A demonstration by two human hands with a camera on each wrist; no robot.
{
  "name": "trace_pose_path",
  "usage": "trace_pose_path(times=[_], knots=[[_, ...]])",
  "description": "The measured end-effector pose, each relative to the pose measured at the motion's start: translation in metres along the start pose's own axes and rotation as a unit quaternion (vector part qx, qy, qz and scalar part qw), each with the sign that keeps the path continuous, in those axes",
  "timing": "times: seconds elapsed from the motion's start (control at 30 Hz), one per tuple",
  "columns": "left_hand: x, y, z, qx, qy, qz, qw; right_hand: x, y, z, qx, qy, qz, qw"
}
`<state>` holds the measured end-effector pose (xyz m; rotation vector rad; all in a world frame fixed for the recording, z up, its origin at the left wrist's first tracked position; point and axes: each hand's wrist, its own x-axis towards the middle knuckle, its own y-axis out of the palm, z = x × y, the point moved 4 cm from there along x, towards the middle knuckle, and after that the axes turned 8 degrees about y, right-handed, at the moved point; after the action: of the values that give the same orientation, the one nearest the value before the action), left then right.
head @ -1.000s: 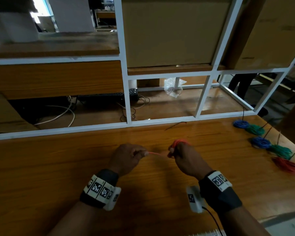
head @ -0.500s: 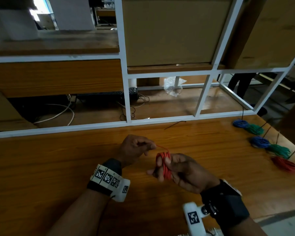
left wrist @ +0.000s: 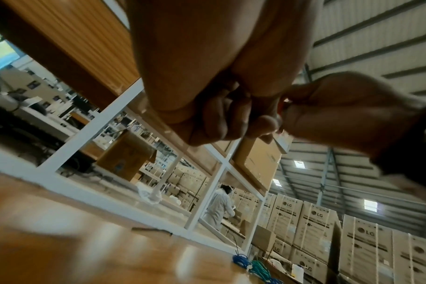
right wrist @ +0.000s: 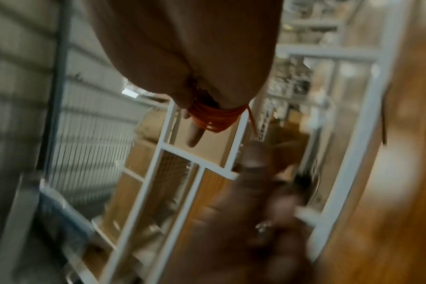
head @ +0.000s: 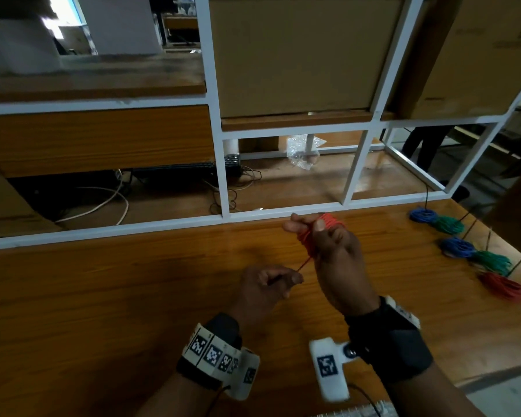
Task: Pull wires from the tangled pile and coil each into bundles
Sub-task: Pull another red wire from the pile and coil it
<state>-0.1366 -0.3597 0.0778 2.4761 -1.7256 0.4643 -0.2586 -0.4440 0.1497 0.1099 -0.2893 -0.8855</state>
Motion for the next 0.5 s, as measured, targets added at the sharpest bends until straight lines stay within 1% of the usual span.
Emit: trace_pose_path(times=[0.03,0.07,0.1,0.13,0.17,0.27,0.3,0.37,0.4,0.43,0.5], knots=[[0.002,-0.002,-0.003,0.042,0.015,0.005,0.999,0.001,-0.003,-0.006,-0.103,-0.041,-0.024,0.994],[0.003,-0.004,-0.007,0.095,0.037,0.013,0.995,0.001,-0.006,-0.015,-0.207,-0.073,-0.038,0.975],[0.004,-0.007,-0.012,0.148,0.067,0.020,0.986,0.002,-0.008,-0.025,-0.296,-0.082,-0.040,0.951],[0.004,-0.010,-0.016,0.190,0.095,0.024,0.977,0.001,-0.010,-0.033,-0.360,-0.074,-0.036,0.929],[0.004,-0.015,-0.020,0.220,0.111,0.030,0.969,0.000,-0.011,-0.039,-0.397,-0.063,-0.022,0.916],[0.009,-0.034,-0.027,0.300,0.126,0.062,0.944,-0.004,-0.018,-0.051,-0.429,-0.010,0.055,0.902],[0.012,-0.039,-0.029,0.316,0.138,0.082,0.935,-0.006,-0.018,-0.053,-0.426,0.018,0.092,0.900],[0.017,-0.046,-0.035,0.315,0.168,0.120,0.927,-0.010,-0.016,-0.055,-0.388,0.102,0.164,0.901],[0.019,-0.047,-0.038,0.300,0.176,0.135,0.928,-0.014,-0.014,-0.052,-0.364,0.141,0.195,0.900],[0.021,-0.047,-0.040,0.280,0.176,0.146,0.932,-0.017,-0.011,-0.048,-0.346,0.164,0.224,0.896],[0.027,-0.046,-0.045,0.227,0.164,0.151,0.948,-0.022,-0.005,-0.038,-0.326,0.174,0.272,0.889]])
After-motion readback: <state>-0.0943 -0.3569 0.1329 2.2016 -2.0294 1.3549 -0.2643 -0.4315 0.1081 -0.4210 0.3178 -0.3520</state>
